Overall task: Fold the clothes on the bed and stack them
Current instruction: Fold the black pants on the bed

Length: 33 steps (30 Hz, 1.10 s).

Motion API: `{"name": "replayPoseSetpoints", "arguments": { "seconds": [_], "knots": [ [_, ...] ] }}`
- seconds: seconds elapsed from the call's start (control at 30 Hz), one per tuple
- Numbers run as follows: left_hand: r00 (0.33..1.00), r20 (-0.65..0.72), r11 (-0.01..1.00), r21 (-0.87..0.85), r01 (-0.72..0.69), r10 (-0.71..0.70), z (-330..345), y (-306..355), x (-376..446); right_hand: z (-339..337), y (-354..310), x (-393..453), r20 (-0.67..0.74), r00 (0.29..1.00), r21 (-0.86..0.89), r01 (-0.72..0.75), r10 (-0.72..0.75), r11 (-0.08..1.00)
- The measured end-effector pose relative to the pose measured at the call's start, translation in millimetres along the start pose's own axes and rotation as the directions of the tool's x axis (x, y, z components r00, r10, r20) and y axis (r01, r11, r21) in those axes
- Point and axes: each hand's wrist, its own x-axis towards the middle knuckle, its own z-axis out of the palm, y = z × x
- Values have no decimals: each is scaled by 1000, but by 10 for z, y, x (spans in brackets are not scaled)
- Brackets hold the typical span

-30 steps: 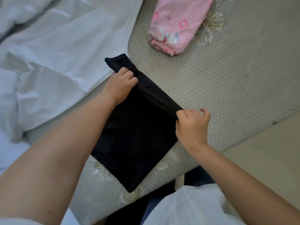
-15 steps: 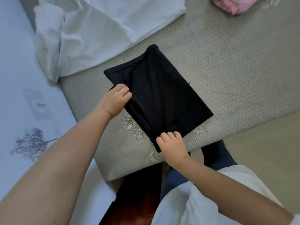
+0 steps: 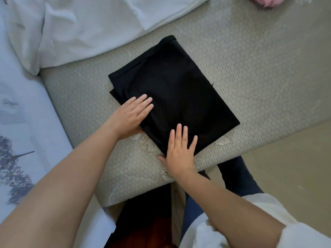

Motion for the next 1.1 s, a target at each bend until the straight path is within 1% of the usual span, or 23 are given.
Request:
{"name": "replayPoseSetpoints", "arguments": {
  "seconds": [0.07, 0.13, 0.17, 0.2, 0.27, 0.3, 0.33, 0.37, 0.43, 0.5, 0.57, 0.63, 0.7, 0.77, 0.83, 0.9, 0.93, 1.0, 1.03, 1.1],
  "knots": [
    [994, -84, 997, -2, -73, 73, -19, -19, 36, -3, 40, 3, -33, 999, -1, 23, -23, 1000],
    [973, -172, 988, 14, -152, 152, -54, 22, 118, -7, 122, 17, -41, 999, 19, 21, -20, 1000],
    [962, -228, 988, 2, -153, 149, -61, 53, 168, -6, 189, 21, -47, 999, 20, 19, -19, 1000],
    [952, -280, 991, -18, -130, 120, -72, 84, 231, -17, 272, 29, -57, 998, 13, 23, -22, 1000],
    [941, -338, 994, -111, -12, -27, -120, 170, 368, -63, 471, 42, -74, 996, 4, 47, -46, 999],
    [934, -339, 983, -176, 56, -113, -145, 225, 433, -103, 587, 47, -81, 995, 3, 57, -56, 998],
    [928, -330, 970, -224, 98, -171, -171, 284, 495, -152, 710, 56, -86, 994, 5, 61, -60, 998],
    [924, -331, 962, -247, 111, -192, -205, 350, 549, -216, 837, 73, -88, 994, 12, 63, -61, 998],
    [920, -360, 973, -215, 81, -156, -299, 508, 659, -363, 1119, 88, -87, 994, 35, 71, -68, 997],
    [919, -374, 983, -173, 63, -125, -457, 694, 784, -518, 1425, 56, -65, 992, 68, 114, -109, 991],
    [927, -356, 985, -162, 60, -115, -631, 908, 904, -672, 1744, -37, -50, 989, 100, 142, -138, 985],
    [941, -320, 986, -154, 58, -106, -852, 1168, 1066, -821, 2112, -149, -78, 989, 139, 135, -125, 981],
    [939, -337, 992, -121, 22, -62, -1142, 1483, 1314, -990, 2542, -296, -123, 989, 190, 100, -78, 977],
    [927, -374, 997, -68, -43, 14, -1513, 1858, 1629, -1161, 3049, -462, -167, 986, 220, 65, -28, 973],
    [916, -388, 994, 5, -110, 104, -1964, 2326, 1986, -1343, 3631, -682, -221, 974, 228, 9, 43, 974],
    [916, -366, 986, 50, -158, 165, -2413, 2872, 2370, -1527, 4267, -961, -288, 951, 240, -39, 109, 970],
    [924, -332, 982, 87, -169, 189, -2631, 3160, 2565, -1621, 4596, -1135, -324, 935, 247, -66, 146, 967],
    [956, -217, 975, 138, -171, 198, -3120, 3765, 2888, -1822, 5248, -1513, -395, 891, 254, -128, 224, 959],
    [951, -218, 969, 158, -188, 220, -3349, 4091, 3032, -1916, 5557, -1724, -426, 865, 260, -162, 264, 952],
    [912, -296, 951, 206, -229, 284, -3793, 4735, 3254, -2101, 6125, -2150, -492, 801, 294, -216, 341, 931]
  ]
}}
